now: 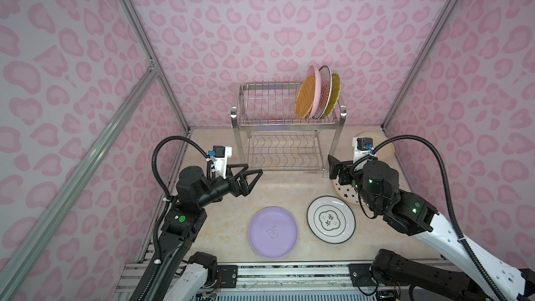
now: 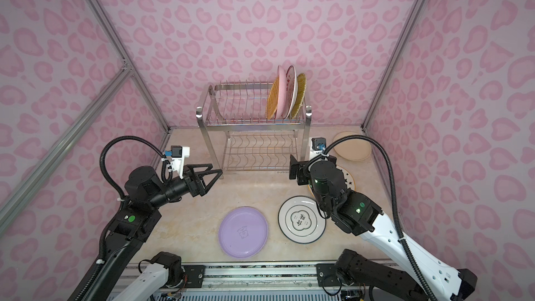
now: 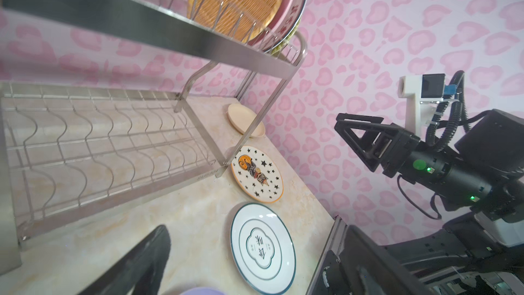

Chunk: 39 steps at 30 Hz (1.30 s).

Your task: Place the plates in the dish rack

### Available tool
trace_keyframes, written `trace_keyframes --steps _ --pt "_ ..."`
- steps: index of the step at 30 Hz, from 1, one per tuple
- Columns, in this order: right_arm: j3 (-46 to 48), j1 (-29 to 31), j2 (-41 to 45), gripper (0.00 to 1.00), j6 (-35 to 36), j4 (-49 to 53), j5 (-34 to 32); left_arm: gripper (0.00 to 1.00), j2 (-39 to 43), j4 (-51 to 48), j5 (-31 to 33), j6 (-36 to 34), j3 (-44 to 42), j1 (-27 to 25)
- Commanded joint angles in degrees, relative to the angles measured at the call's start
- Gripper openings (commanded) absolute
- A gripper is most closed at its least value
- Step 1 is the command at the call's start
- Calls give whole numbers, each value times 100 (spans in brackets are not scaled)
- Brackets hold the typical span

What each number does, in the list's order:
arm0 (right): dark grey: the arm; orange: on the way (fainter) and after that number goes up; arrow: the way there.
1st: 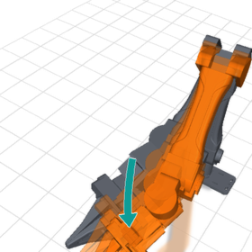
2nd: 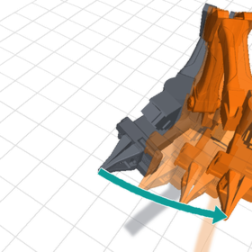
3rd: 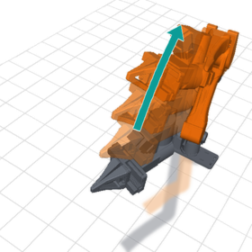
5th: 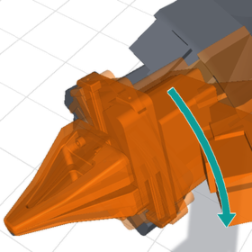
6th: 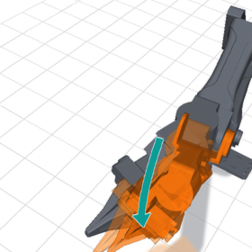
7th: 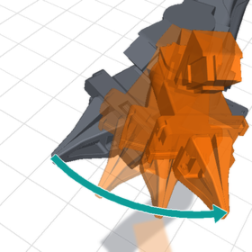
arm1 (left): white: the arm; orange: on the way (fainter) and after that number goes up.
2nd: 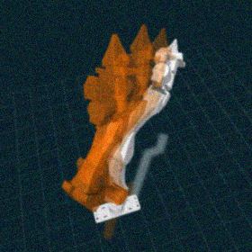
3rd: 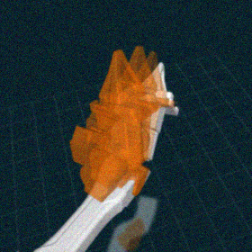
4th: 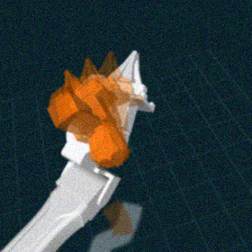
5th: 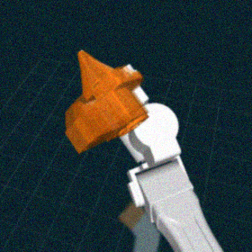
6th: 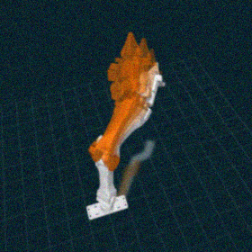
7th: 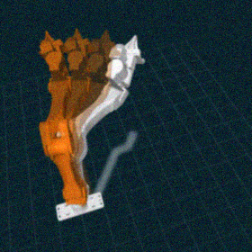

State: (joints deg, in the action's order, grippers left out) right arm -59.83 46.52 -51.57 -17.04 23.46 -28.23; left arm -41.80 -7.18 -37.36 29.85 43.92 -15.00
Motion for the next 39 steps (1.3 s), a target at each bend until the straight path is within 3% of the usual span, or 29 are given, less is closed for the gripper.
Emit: trace_keyframes --steps 1,8,15,25,39 --pt "527 -138 199 97 -213 -433 779 97 352 -550 406 329 -424 3" --pt "1641 -407 90 97 -417 -1282 1642 97 1159 -1626 1165 1001 -1009 6" --pt "2259 -546 115 97 -676 -1801 2106 98 482 -2182 1425 1237 -1628 1" --pt "2653 -703 385 97 -964 -1588 2276 95 63 -1746 1699 1752 -2522 -29" --pt "2705 -776 427 97 -1173 -1510 2413 92 -83 -1565 1779 1553 -2418 -330"
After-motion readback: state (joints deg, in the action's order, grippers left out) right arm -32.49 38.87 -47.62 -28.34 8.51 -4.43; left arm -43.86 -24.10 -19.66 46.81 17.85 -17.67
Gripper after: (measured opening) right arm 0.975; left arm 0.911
